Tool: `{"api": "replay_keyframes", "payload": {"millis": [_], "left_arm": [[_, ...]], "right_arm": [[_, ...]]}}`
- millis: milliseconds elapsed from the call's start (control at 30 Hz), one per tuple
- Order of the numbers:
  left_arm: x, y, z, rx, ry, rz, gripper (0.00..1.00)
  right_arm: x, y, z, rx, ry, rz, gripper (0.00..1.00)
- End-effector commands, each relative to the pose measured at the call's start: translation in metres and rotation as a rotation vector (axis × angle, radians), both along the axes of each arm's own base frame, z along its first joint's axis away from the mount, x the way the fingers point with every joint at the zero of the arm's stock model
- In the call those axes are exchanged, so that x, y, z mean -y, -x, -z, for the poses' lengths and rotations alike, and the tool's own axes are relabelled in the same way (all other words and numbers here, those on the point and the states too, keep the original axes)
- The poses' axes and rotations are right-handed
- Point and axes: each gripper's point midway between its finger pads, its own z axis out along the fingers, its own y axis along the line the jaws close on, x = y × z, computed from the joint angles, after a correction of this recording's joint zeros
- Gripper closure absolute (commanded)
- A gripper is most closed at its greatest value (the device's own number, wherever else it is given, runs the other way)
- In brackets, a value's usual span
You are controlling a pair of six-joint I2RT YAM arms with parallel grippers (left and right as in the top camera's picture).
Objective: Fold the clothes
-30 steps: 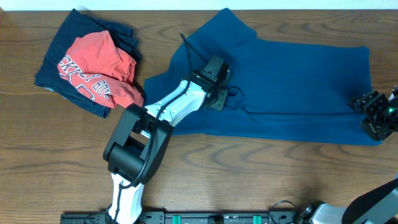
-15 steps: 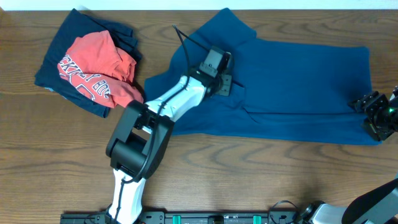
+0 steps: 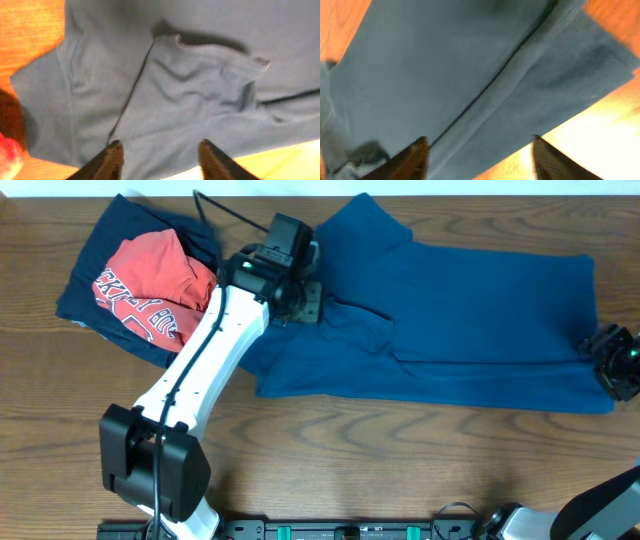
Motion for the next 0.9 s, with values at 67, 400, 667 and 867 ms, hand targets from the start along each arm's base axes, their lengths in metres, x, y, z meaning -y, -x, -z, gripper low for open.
{"api": "replay_keyframes", "payload": {"millis": [67,400,667,867], "left_arm": [[-0.008,0.026,0.073,-0.178,-0.080,0.028,0.72],[-0.019,0.047,0.153,-0.364,-0.159,0.025,0.86],[-0.022,0.047,0.159,-0.369,-0.178,0.006,0.87],[-0.021,0.046,0.159,-0.365,-0.175,0.002,0.86]], "right_arm": [[0.026,0.000,0.025,-0.097,0.058,0.098,0.46],[0.041,-0.018,0.096,-0.178,-0.007,0.120,0.64],[0.043,-0.021,0.126,-0.214,-0.056,0.181,0.59],[0.051,-0.035,0.135,-0.167,-0.076,0.258,0.97]]}}
